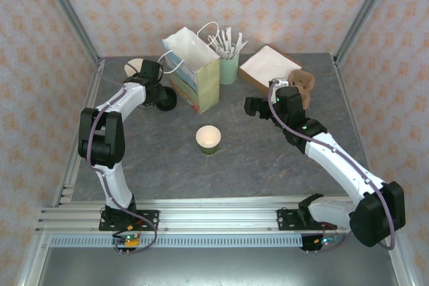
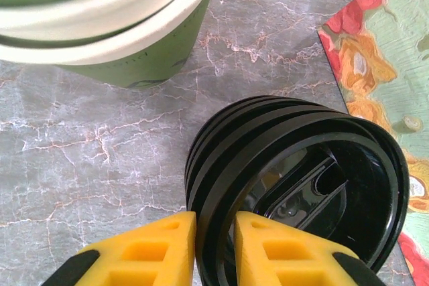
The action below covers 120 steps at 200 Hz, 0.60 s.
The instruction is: Pack the takeout coffee
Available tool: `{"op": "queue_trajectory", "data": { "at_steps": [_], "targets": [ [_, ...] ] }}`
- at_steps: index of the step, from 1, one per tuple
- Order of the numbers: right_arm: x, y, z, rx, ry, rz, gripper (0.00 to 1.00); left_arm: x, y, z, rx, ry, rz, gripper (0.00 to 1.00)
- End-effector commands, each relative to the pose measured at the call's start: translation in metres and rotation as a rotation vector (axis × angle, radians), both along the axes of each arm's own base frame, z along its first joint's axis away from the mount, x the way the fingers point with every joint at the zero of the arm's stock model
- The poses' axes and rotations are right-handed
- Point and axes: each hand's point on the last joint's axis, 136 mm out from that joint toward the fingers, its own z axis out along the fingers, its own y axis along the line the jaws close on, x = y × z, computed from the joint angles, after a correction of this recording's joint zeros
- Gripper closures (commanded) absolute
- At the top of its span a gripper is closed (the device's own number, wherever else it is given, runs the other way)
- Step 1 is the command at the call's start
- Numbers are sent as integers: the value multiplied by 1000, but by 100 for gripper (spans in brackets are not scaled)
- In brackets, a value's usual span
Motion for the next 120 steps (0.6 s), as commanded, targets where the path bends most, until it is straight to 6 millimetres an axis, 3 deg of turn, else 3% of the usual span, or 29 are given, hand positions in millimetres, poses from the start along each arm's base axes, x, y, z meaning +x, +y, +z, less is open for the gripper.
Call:
{"op": "queue_trajectory", "data": {
  "at_steps": [1, 70, 120],
  "targets": [
    [0, 1, -4, 8, 1, -5, 1, 2, 8, 5, 25, 9, 5, 80],
    [0, 1, -5, 9, 2, -8, 1, 1, 7, 7, 24, 13, -3, 87],
    [0, 0, 3, 9, -13, -10, 1, -6, 8, 38, 22, -37, -6, 88]
  ]
}}
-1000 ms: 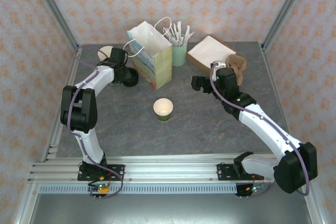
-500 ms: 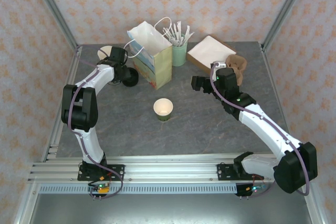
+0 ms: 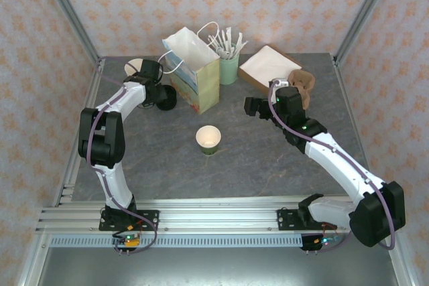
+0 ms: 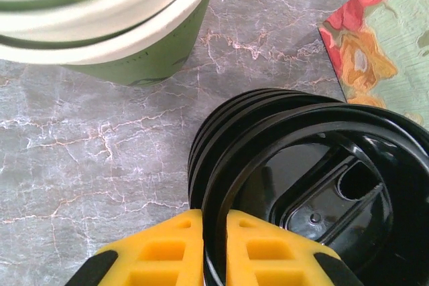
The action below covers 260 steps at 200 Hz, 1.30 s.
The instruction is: Pack the takeout coffee
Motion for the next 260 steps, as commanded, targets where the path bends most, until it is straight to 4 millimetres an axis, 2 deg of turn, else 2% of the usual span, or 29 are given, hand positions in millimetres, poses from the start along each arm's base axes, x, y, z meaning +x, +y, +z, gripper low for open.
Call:
{"op": "queue_trajectory", "data": {
  "at_steps": [1, 27, 51, 70, 97, 103, 107, 110, 126, 140, 161, 182, 230, 260],
  "targets": [
    [-1, 0, 5, 7, -16, -8, 1, -5, 7, 37, 17, -51, 0, 88],
    [-2, -3, 17, 5, -35, -15, 1, -24, 9, 53, 17, -75, 2, 89],
    [-8, 3, 32, 61, -46, 13, 1, -57, 8, 66, -4, -102, -1, 90],
    [-13, 16, 48, 159, -41, 56, 1, -83, -4, 87, -67, -160, -31, 91],
    [-21, 54, 75, 297, 4, 159, 4, -112, -42, 118, -189, -248, -107, 92],
    [-23, 66, 79, 324, 34, 189, 6, -115, -53, 124, -214, -267, -122, 92],
    [-27, 74, 90, 349, 37, 214, 7, -117, -59, 128, -231, -279, -132, 92],
    [-26, 82, 87, 357, 66, 227, 9, -118, -64, 132, -243, -289, -139, 92],
    [-36, 116, 99, 415, 123, 317, 14, -121, -89, 146, -297, -345, -163, 92],
    [-44, 138, 106, 450, 164, 375, 21, -122, -110, 153, -336, -375, -190, 92],
    [-52, 160, 104, 459, 231, 430, 31, -121, -132, 158, -344, -388, -232, 92],
    [-53, 170, 96, 465, 273, 442, 41, -121, -147, 157, -343, -383, -268, 92],
    [-42, 172, 63, 405, 345, 382, 55, -122, -162, 153, -338, -374, -300, 92],
    [-38, 171, 55, 384, 360, 361, 58, -122, -163, 152, -332, -374, -306, 92]
  ]
}}
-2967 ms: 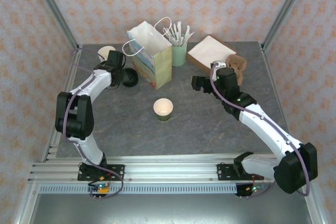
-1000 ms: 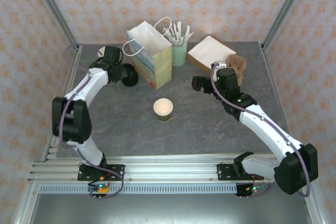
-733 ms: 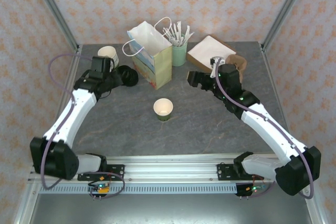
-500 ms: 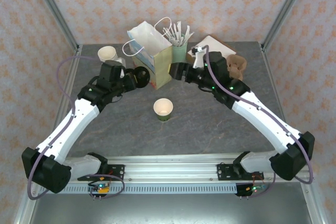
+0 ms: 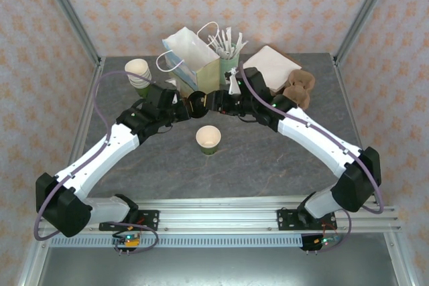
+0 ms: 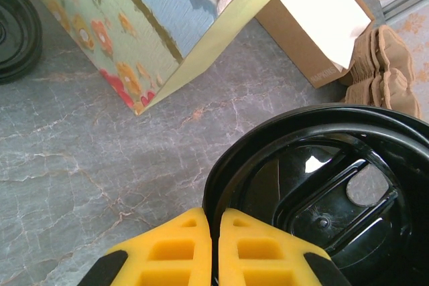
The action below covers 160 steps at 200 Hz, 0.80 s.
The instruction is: Pack the takeout coffee
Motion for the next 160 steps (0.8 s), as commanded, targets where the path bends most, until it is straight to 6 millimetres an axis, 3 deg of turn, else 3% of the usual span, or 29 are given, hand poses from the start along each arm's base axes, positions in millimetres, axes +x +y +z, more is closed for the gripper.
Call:
{"op": "queue_trajectory", "data": {
  "at_steps": [1, 111, 160],
  "targets": [
    [3, 1, 11, -2, -13, -15, 58, 7, 0, 13, -11, -46, 29, 92],
    [3, 11, 11, 45, 18, 7, 78, 8, 1, 10, 20, -42, 24, 92],
    [4, 7, 15, 42, 21, -14, 90, 11, -3, 1, 49, -33, 6, 87]
  ]
}}
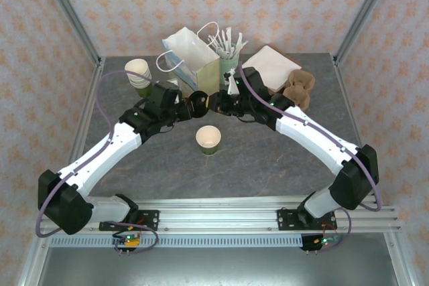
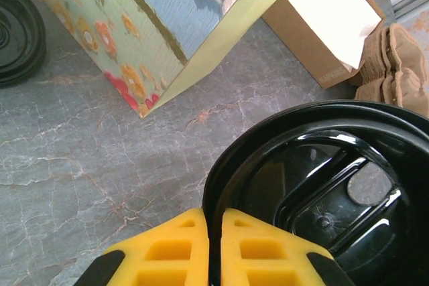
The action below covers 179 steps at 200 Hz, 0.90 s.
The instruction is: Pack the takeout coffee
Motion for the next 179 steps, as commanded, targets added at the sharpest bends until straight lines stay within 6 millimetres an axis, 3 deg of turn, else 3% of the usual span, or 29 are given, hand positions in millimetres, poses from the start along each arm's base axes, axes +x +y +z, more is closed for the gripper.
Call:
{"op": "queue_trajectory", "data": {
  "at_steps": [1, 34, 65, 99, 151, 179],
  "targets": [
    [3, 3, 20, 29, -28, -6, 90, 6, -2, 9, 22, -38, -1, 87],
    [8, -16, 13, -28, 11, -54, 95, 9, -1, 10, 57, -56, -17, 64],
    [16, -43, 9, -47, 91, -94, 96, 8, -3, 24, 129, -132, -102, 57],
    [21, -69, 8, -86, 152, -100, 96, -4, -24, 52, 212, -292, -299, 51],
    [13, -71, 15, -107, 176, -38, 96, -28, -70, 57, 430, -497, -711, 47],
    [8, -69, 19, -95, 184, -11, 96, -32, -80, 58, 521, -588, -850, 46]
  ]
}}
